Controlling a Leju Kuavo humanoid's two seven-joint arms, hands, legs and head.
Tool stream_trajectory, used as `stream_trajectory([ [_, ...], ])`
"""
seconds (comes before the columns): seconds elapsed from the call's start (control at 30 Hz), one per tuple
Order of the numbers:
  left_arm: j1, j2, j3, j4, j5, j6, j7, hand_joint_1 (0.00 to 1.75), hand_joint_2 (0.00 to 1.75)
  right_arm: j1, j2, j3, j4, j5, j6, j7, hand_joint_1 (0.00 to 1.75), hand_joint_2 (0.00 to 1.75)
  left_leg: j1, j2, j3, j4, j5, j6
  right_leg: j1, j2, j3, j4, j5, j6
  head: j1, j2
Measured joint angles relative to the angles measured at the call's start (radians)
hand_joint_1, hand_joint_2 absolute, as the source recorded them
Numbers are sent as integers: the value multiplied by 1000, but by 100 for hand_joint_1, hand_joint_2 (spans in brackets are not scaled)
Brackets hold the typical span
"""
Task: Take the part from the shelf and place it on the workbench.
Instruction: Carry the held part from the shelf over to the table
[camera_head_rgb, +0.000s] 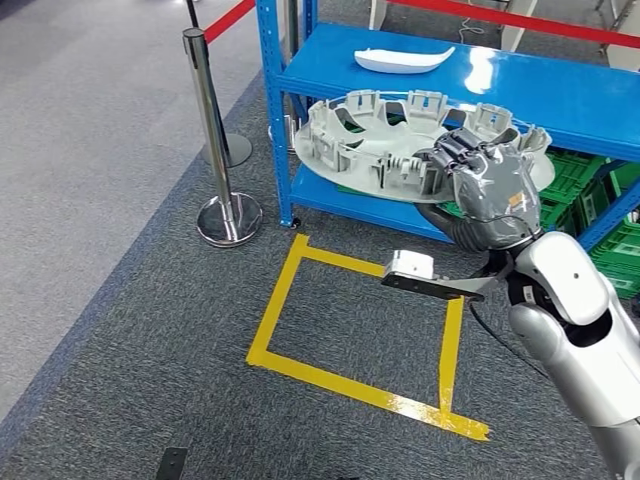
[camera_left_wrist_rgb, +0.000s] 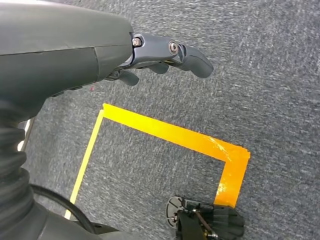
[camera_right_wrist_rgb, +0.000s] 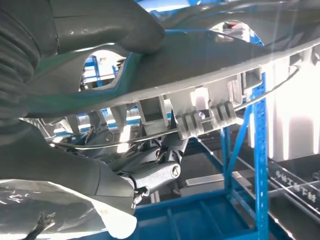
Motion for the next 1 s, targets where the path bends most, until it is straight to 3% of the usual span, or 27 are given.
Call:
stream_trajectory([
  [0.07,-1,-1,0,0,0,0,0,0,175,-6,0,3,2,0,2,1,175,175,-2,-14,-5,6,-1,-4,0,18,63,-130,48,-5,-1,0],
  [0.1,-1,-1,0,0,-1,0,0,0,175,-10,0,4,4,0,4,1,175,175,-2,-19,-10,9,0,-9,0,24,81,-164,55,-6,-1,0],
  [0.23,1,0,2,0,-1,0,0,0,175,-30,2,15,8,-1,13,4,175,175,-1,-24,-23,20,-4,-28,-2,13,91,-184,55,-20,-2,0],
  [0.3,0,2,3,0,-3,0,0,0,175,-37,4,21,10,-4,15,10,175,175,-1,1,-53,88,-47,-40,-6,-2,94,-189,58,-31,-7,0],
  [0.37,0,2,3,0,-6,1,0,0,175,-40,4,26,12,-5,15,17,175,175,5,22,-112,221,-108,-51,-6,-15,94,-189,57,-35,-11,0],
  [0.4,2,3,3,0,-8,1,0,0,175,-40,4,29,13,-5,15,19,175,175,8,26,-135,275,-125,-54,-5,-22,94,-189,57,-35,-11,0],
  [0.43,3,3,4,0,-8,2,0,0,175,-40,4,32,14,-6,15,19,175,175,10,27,-143,295,-124,-55,-5,-28,94,-189,57,-35,-11,0],
  [0.47,4,4,4,0,-9,2,0,0,175,-40,4,34,14,-6,15,20,175,175,11,29,-133,274,-103,-55,-5,-33,95,-189,56,-35,-11,0],
  [0.57,4,6,4,0,-10,3,0,0,175,-42,4,39,15,-6,14,21,175,175,6,60,-40,80,-15,-44,-2,-50,97,-188,54,-29,-11,0],
  [0.63,3,6,4,0,-12,4,0,0,175,-46,4,43,15,-4,14,25,175,175,-2,78,-13,14,-2,-35,3,-61,96,-188,54,-19,-10,0],
  [0.7,4,8,5,0,-16,5,0,0,175,-52,4,48,15,-3,14,28,175,175,-5,68,-15,9,-2,-26,4,-73,97,-192,55,-8,-9,0],
  [0.77,5,8,5,0,-22,6,0,0,175,-56,4,51,15,-3,13,30,175,175,-2,55,-12,-1,5,-12,1,-62,88,-173,36,1,-8,0],
  [0.8,4,9,5,0,-26,7,0,0,175,-56,4,52,15,-3,12,30,175,175,1,48,-10,-6,9,-6,0,-46,71,-136,12,4,-6,0],
  [0.9,3,7,5,0,-31,8,0,0,175,-56,4,54,17,-4,11,30,175,175,2,27,-10,-8,12,0,0,-7,-19,50,-68,6,-1,0],
  [0.93,4,7,5,0,-32,8,1,0,175,-55,4,54,17,-3,11,31,175,175,1,20,-10,-7,11,1,0,-4,-37,83,-71,6,-1,0],
  [0.97,5,7,5,0,-34,8,2,0,175,-54,2,55,18,-3,11,33,175,175,0,11,-10,-5,11,1,0,-3,-37,76,-54,6,-1,0],
  [1.0,5,7,5,0,-37,8,2,0,175,-53,0,55,19,-4,11,35,175,175,0,2,-10,-4,11,0,0,-1,-19,34,-22,5,-1,0],
])
